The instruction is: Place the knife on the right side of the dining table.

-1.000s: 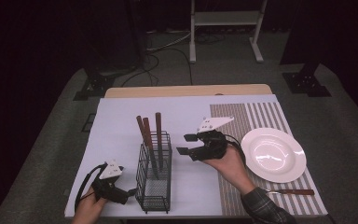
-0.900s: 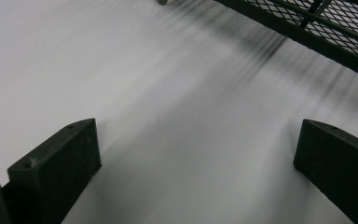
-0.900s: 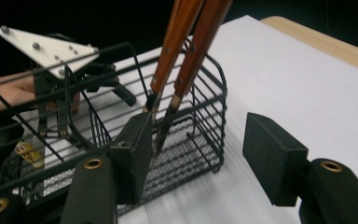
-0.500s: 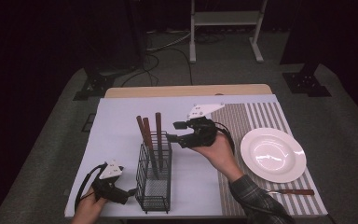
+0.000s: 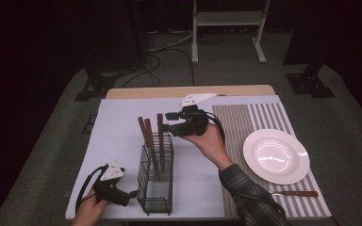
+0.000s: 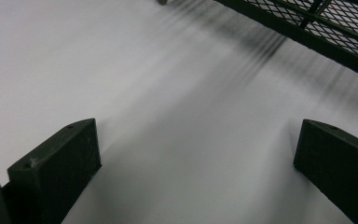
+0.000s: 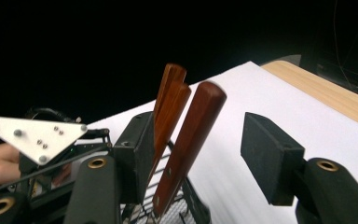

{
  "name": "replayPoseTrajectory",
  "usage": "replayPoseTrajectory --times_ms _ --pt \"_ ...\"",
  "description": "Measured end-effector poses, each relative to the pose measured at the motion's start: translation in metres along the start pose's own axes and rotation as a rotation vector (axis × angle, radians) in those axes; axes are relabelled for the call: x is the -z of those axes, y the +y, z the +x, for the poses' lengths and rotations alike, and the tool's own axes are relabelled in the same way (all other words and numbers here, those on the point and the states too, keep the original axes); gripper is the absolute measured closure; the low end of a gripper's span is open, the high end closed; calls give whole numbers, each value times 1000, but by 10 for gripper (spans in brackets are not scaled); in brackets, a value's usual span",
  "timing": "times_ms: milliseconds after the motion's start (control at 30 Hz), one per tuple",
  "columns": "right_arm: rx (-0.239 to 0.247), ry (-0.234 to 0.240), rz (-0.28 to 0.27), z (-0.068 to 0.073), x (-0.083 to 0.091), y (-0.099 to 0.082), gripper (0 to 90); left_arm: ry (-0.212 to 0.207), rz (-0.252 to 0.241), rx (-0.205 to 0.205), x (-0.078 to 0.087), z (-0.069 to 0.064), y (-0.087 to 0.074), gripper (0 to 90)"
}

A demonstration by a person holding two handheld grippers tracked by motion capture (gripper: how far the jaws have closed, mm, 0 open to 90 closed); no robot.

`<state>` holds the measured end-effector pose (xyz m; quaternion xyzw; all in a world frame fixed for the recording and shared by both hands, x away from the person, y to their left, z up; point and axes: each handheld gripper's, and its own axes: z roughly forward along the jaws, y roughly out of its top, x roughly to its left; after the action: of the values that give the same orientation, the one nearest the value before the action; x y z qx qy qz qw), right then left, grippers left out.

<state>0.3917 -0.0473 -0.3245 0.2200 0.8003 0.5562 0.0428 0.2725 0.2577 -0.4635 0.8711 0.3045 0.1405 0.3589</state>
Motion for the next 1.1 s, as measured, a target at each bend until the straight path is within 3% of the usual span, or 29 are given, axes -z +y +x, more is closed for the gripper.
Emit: replayPoseTrajectory --times_ms 333,400,1100 --pt "-25 27 -18 -7 -18 6 507 0 -2 2 0 0 0 0" --pt "-29 34 -16 -8 -20 7 569 0 -2 2 0 0 0 0" --pt "25 50 -54 18 5 3 720 0 -1 2 0 0 0 0"
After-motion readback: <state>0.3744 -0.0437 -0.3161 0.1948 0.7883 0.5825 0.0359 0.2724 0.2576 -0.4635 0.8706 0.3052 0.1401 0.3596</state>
